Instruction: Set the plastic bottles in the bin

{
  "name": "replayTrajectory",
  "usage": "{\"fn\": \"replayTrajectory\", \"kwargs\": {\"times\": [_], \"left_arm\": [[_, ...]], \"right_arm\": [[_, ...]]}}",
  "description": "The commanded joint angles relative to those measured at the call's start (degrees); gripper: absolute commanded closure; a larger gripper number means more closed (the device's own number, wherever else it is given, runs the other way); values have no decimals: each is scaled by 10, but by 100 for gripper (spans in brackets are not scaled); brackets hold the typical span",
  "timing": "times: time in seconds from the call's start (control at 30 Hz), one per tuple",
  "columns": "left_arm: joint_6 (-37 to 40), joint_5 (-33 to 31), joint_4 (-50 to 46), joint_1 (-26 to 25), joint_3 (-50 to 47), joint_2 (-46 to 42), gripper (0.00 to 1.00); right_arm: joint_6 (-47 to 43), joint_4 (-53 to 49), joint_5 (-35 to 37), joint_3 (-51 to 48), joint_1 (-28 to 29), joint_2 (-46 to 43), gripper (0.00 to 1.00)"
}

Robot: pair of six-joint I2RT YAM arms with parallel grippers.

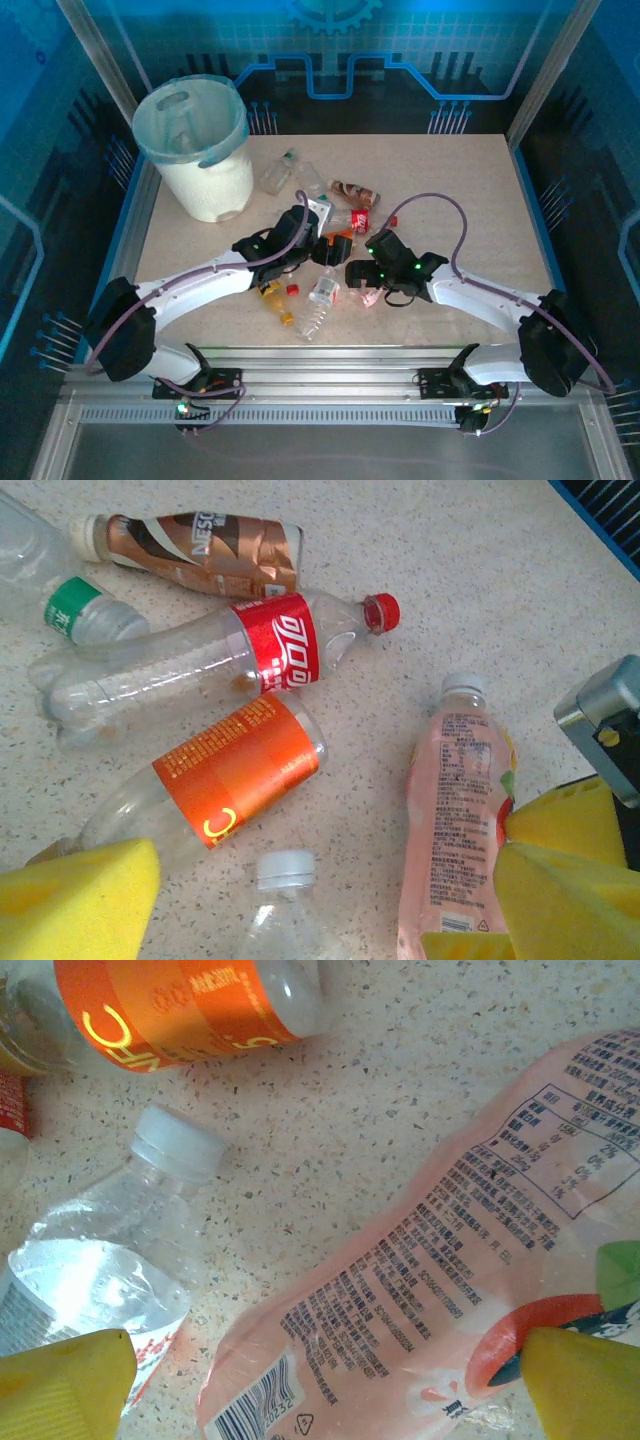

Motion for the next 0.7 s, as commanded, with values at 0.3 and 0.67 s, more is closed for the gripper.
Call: {"fn": "replayTrajectory", "kwargs": {"times": [0.3, 0.67], "left_arm": [[-28, -7, -4, 10, -6, -20, 12], [-42, 2, -10, 10, 6, -9, 12]], "right_arm": [[27, -5, 27, -22, -11, 27, 0], [30, 26, 1, -9, -23, 40, 0]]}}
